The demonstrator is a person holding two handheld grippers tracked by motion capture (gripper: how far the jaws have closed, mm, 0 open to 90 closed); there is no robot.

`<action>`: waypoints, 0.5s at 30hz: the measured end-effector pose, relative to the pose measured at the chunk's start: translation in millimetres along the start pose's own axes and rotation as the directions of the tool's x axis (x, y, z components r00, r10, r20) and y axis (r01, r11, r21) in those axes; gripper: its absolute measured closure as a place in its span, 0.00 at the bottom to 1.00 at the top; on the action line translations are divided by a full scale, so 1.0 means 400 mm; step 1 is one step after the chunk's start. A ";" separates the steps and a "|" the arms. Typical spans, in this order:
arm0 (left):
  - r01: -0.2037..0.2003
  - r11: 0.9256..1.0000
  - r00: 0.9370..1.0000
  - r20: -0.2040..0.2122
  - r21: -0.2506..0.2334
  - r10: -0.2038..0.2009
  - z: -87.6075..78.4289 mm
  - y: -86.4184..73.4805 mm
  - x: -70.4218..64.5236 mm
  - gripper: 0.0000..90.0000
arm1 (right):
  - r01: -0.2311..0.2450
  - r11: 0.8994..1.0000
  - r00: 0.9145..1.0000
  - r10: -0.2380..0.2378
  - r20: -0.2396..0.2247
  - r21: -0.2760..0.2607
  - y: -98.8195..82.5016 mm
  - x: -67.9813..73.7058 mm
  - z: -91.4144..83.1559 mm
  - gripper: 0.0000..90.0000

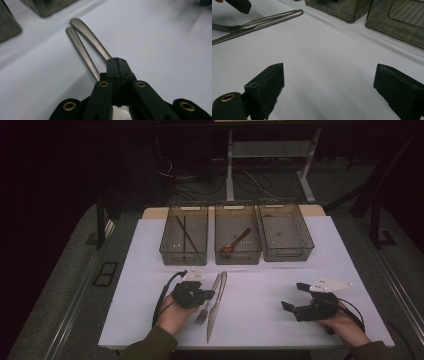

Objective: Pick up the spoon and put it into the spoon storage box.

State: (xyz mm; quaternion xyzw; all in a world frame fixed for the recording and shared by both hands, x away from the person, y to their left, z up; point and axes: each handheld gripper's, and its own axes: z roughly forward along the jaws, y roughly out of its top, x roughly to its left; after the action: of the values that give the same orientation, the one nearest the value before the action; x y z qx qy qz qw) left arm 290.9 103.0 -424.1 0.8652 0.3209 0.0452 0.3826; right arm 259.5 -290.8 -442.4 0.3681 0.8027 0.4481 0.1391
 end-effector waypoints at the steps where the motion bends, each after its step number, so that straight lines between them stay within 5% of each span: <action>1: 0.010 1.000 1.000 0.001 0.001 -0.010 0.002 -0.006 -0.003 0.99 | 0.001 1.000 1.000 -0.001 0.000 0.000 0.000 0.000 0.000 0.10; 15: 0.008 0.998 1.000 -0.010 0.062 -0.007 0.033 -0.037 -0.017 0.99 | 0.008 1.000 1.000 -0.008 0.009 0.000 -0.001 -0.001 -0.002 0.10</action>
State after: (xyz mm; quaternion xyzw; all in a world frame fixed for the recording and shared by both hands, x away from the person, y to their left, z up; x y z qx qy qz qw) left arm 282.3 97.9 -442.6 0.8751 0.3272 0.0380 0.3544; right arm 259.2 -291.7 -442.3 0.3666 0.8037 0.4458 0.1444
